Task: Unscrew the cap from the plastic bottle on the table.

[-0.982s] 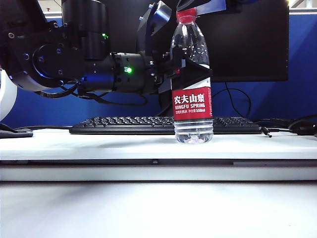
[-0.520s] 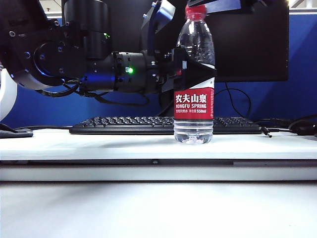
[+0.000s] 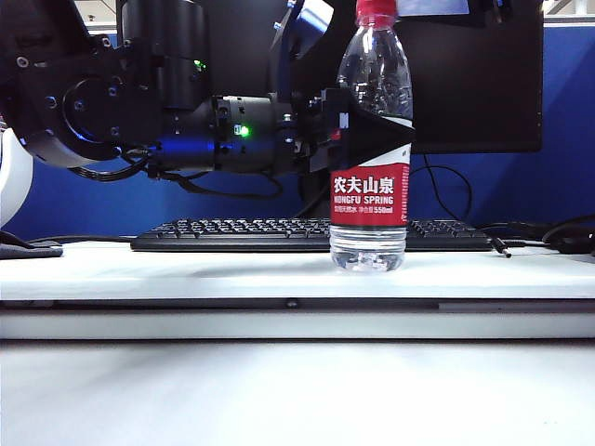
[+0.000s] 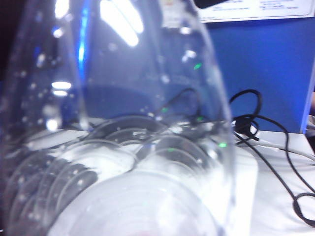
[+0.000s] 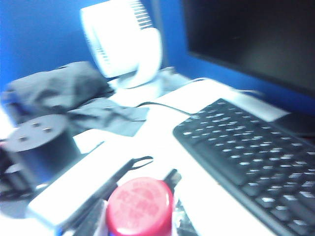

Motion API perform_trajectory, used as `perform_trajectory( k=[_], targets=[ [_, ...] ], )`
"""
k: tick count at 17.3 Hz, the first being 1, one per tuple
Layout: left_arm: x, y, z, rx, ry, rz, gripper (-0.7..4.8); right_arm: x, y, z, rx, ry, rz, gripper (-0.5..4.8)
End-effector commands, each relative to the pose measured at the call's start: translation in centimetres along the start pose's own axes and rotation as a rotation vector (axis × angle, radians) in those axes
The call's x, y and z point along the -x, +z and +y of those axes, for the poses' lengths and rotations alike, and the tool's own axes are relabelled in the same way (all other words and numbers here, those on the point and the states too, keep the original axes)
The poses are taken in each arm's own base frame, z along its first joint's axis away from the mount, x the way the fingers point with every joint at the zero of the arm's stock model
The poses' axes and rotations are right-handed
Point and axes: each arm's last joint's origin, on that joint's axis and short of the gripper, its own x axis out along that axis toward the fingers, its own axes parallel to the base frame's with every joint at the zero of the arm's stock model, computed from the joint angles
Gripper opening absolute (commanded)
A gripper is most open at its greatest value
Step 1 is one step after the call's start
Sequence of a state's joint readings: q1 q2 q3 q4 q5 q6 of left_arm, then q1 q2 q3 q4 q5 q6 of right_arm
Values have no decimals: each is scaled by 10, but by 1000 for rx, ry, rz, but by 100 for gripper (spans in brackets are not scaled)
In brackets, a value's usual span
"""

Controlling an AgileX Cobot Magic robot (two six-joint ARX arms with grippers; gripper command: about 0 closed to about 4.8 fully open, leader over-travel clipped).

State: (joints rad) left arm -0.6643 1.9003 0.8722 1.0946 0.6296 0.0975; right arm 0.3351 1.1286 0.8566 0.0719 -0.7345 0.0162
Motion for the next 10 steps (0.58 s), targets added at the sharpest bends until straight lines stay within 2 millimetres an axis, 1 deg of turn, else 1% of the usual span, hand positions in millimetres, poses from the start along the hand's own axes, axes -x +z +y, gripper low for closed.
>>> perform_trajectory(
  k=[1, 2, 3, 5, 7, 10],
  targets=[
    [0, -6, -1, 33, 14, 43, 295, -1, -14, 7, -133, 214, 103, 95],
    [0, -6, -1, 34, 14, 43, 295, -1, -15, 6, -135, 207, 104, 95],
    [0, -6, -1, 34, 14, 43, 295, 0, -15, 5, -135, 203, 103, 130],
    [0, -6, -1, 34, 8, 43, 295, 1, -14, 5, -130, 145, 101, 236],
    [0, -6, -1, 34, 9, 43, 295, 7, -9, 7, -111, 50, 88, 244],
    [0, -6, -1, 34, 10, 43, 295, 23, 7, 24, -34, -190, 8, 273]
  ],
)
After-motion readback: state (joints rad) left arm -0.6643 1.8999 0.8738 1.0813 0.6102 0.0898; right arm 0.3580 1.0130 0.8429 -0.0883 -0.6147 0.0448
